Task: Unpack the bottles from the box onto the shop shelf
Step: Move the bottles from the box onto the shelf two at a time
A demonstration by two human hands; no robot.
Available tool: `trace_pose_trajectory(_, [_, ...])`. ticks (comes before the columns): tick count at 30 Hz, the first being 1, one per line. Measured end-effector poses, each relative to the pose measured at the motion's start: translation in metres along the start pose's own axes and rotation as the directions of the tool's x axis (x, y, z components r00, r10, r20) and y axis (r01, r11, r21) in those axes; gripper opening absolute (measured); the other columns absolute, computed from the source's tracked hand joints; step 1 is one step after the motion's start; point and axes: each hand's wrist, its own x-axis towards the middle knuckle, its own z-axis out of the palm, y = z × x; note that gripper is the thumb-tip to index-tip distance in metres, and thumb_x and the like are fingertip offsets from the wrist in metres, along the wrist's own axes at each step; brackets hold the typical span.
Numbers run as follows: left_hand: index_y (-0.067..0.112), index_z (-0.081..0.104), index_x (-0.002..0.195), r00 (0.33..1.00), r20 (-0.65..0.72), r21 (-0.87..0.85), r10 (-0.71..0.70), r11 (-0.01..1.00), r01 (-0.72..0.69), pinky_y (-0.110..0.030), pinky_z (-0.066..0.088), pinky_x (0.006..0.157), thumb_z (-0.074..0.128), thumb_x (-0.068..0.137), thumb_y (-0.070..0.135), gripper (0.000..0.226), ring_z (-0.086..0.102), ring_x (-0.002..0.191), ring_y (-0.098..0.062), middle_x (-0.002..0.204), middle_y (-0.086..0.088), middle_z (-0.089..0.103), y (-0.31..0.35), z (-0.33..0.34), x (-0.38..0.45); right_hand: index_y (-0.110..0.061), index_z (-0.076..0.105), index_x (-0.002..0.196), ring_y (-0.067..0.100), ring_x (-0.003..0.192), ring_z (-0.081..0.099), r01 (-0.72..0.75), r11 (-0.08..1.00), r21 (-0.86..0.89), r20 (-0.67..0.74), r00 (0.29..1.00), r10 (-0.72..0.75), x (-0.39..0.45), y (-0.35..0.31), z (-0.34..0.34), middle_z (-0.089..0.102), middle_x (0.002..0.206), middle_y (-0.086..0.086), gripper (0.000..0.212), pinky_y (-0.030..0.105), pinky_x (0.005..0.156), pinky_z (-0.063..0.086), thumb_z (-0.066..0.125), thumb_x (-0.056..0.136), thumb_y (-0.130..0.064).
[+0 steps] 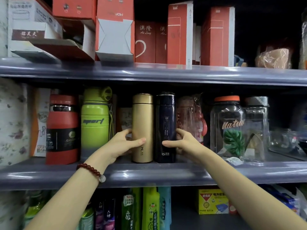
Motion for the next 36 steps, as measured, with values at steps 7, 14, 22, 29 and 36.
trace_pose_trajectory(7, [0.031, 0.039, 0.113, 0.995, -0.053, 0.052, 0.080, 0.996, -0.077, -0.021, 0.044, 0.071, 0.076, 0.076, 0.030, 0.053, 0.050, 0.087, 0.001, 0.109, 0.008, 0.052, 0.002, 0.014, -0.004, -0.017, 0.041, 0.133, 0.012, 0.111, 0.059, 0.078, 0.962, -0.261, -0.173, 0.977, -0.126, -0.007, 0.001, 0.014, 0.060, 0.122, -0.008, 0.095, 0.033, 0.100, 0.048, 0.090, 0.056, -0.045])
trace_pose_trajectory(14, [0.028, 0.044, 0.119, 0.994, -0.039, 0.050, 0.098, 0.994, -0.096, -0.017, 0.040, 0.064, 0.074, 0.078, 0.030, 0.052, 0.050, 0.087, 0.003, 0.103, 0.014, 0.056, 0.008, 0.032, -0.006, -0.014, 0.036, 0.134, 0.014, 0.109, 0.046, 0.035, 0.962, -0.272, -0.283, 0.952, -0.115, -0.015, 0.005, -0.004, 0.048, 0.120, -0.003, 0.096, 0.025, 0.089, 0.038, 0.090, 0.059, -0.037])
trace_pose_trajectory(22, [0.015, 0.029, 0.146, 0.990, -0.012, 0.098, 0.138, 0.986, -0.136, -0.029, 0.035, 0.097, 0.072, 0.079, 0.036, 0.082, 0.039, 0.127, -0.016, 0.149, -0.004, 0.038, 0.024, 0.068, -0.014, -0.020, 0.044, 0.123, 0.016, 0.107, 0.054, 0.028, 0.965, -0.260, -0.363, 0.923, -0.125, -0.030, 0.010, -0.029, 0.055, 0.114, -0.003, 0.076, 0.029, 0.092, 0.045, 0.088, 0.063, -0.031])
trace_pose_trajectory(29, [0.016, 0.021, 0.149, 0.989, 0.033, 0.155, 0.144, 0.977, -0.147, -0.032, 0.029, 0.110, 0.067, 0.082, 0.038, 0.084, 0.029, 0.141, -0.021, 0.154, -0.005, 0.031, 0.029, 0.076, -0.020, -0.023, 0.044, 0.116, 0.017, 0.102, 0.057, 0.016, 0.957, -0.291, -0.372, 0.919, -0.129, -0.044, 0.012, -0.038, 0.060, 0.104, -0.004, 0.066, 0.029, 0.086, 0.045, 0.085, 0.065, -0.035])
trace_pose_trajectory(36, [0.015, 0.027, 0.148, 0.987, -0.031, 0.196, 0.157, 0.969, -0.149, -0.027, 0.031, 0.102, 0.068, 0.080, 0.045, 0.085, 0.033, 0.139, -0.020, 0.151, -0.005, 0.036, 0.026, 0.078, -0.027, -0.015, 0.042, 0.132, 0.014, 0.102, 0.047, 0.032, 0.945, -0.325, -0.358, 0.921, -0.154, -0.052, 0.013, -0.034, 0.052, 0.105, -0.005, 0.071, 0.024, 0.084, 0.034, 0.079, 0.075, -0.036])
